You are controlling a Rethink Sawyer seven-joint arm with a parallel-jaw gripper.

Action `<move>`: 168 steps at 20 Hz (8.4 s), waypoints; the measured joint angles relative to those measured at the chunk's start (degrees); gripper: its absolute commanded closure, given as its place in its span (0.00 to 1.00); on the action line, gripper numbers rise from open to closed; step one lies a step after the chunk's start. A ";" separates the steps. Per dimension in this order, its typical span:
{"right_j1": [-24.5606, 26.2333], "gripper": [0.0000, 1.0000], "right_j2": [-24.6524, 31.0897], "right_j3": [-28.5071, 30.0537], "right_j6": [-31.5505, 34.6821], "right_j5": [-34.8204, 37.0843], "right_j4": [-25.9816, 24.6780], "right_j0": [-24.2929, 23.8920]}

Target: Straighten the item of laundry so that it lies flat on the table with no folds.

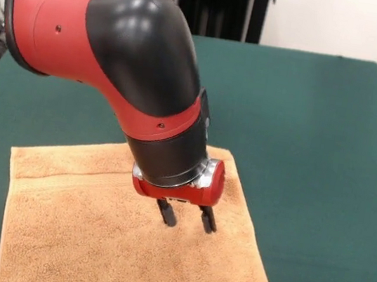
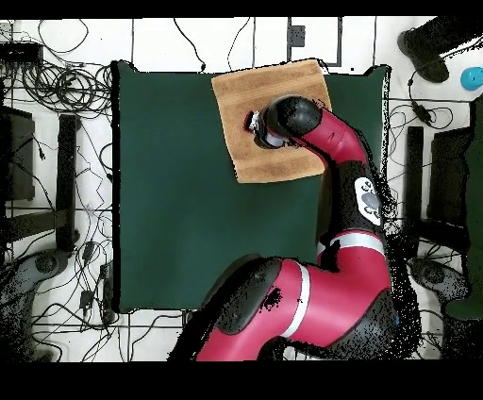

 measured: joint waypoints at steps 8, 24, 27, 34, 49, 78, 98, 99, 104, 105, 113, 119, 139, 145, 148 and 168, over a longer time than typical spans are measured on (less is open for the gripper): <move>-0.68 0.00 0.00 3.11 0.00 -0.02 3.46 -0.67; -2.39 0.00 0.00 9.24 0.00 -0.01 6.39 -0.72; -2.38 0.00 0.00 9.25 0.00 -0.01 6.40 -0.72; -2.33 0.00 -0.01 9.25 0.00 -0.01 6.62 -0.73; -2.23 0.00 -0.06 9.39 0.00 -0.09 7.32 -0.70; -5.43 0.00 -4.68 15.68 0.00 -4.81 7.28 2.64; -9.00 0.00 -7.71 26.64 0.00 -4.81 7.19 2.85; -9.03 0.00 -7.81 26.82 0.00 -4.81 7.19 2.90; -9.53 0.00 -8.34 27.94 0.00 -4.82 7.20 3.16; -9.73 0.00 -8.54 28.21 0.00 -4.81 7.20 3.26; -10.00 0.00 -10.31 28.69 0.01 -4.40 7.18 4.67; -9.74 0.00 -11.09 28.73 0.01 -2.86 7.12 5.59; -9.64 0.00 -12.28 29.20 0.01 -2.45 7.16 5.59; -9.60 0.00 -12.76 29.21 0.01 -2.60 7.13 5.76; -9.14 0.00 -14.10 28.95 0.01 -4.11 7.11 6.61; -6.95 0.00 -21.24 25.86 0.01 -10.26 6.83 14.37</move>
